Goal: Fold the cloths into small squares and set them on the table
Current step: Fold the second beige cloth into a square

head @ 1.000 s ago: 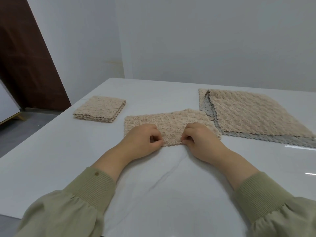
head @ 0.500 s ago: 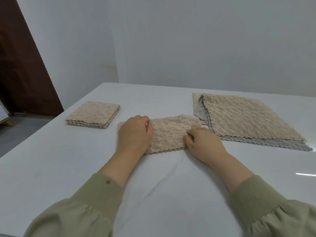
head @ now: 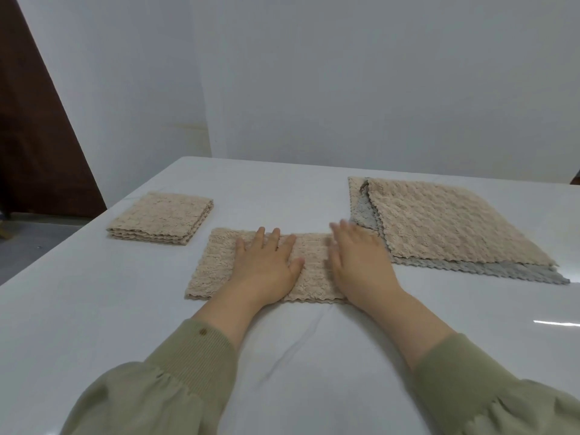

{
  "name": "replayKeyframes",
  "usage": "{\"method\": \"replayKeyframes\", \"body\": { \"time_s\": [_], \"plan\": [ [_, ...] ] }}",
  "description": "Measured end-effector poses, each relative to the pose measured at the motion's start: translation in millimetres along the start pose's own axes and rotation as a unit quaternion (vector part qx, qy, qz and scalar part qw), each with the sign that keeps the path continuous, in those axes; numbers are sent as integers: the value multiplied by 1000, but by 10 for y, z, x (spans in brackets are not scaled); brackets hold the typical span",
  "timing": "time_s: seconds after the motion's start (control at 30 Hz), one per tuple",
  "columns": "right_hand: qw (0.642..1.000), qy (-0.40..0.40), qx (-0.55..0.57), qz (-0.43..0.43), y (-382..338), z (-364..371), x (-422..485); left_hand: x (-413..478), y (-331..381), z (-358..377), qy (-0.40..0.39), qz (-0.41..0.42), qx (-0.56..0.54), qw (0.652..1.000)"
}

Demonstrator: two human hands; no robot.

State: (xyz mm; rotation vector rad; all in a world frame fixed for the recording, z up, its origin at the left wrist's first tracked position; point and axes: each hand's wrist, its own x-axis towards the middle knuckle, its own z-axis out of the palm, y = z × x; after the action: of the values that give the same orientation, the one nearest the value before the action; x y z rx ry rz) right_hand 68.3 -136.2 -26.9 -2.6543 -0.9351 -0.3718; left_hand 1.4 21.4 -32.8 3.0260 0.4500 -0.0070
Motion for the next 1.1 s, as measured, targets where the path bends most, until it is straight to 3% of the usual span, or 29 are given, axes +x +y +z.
{"method": "replayKeyframes", "body": {
  "time_s": [0.07,0.13,0.2,0.37,0.53,0.7,0.9,1.0,1.1],
  "plan": [
    [990,-135,-34,36,21,60,-6,-7,-11,-6,-6,-7,-4,1000],
    [982,-168,-40,76,95,41,-4,-11,-15,-17,-11,-22,-5,1000],
    [980,-160,-60,104,123,19,2,-21,0,-17,-13,-30,1,999],
    [994,-39,-42,95,-192,66,94,-42,26,-12,-9,-33,-4,999],
    [990,-131,-18,51,-287,197,117,-27,-36,-32,-9,-39,-37,999],
    [988,-142,-23,60,-252,174,112,-72,-355,-74,-39,-134,-50,989],
    [979,-158,-30,127,-3,108,136,-121,-443,-94,-39,-170,-54,983],
    [984,-130,-15,125,77,99,139,-118,-398,-146,48,-129,-31,990],
    [992,-38,8,121,69,109,162,-121,-285,-197,145,0,-101,984]
  ]
}}
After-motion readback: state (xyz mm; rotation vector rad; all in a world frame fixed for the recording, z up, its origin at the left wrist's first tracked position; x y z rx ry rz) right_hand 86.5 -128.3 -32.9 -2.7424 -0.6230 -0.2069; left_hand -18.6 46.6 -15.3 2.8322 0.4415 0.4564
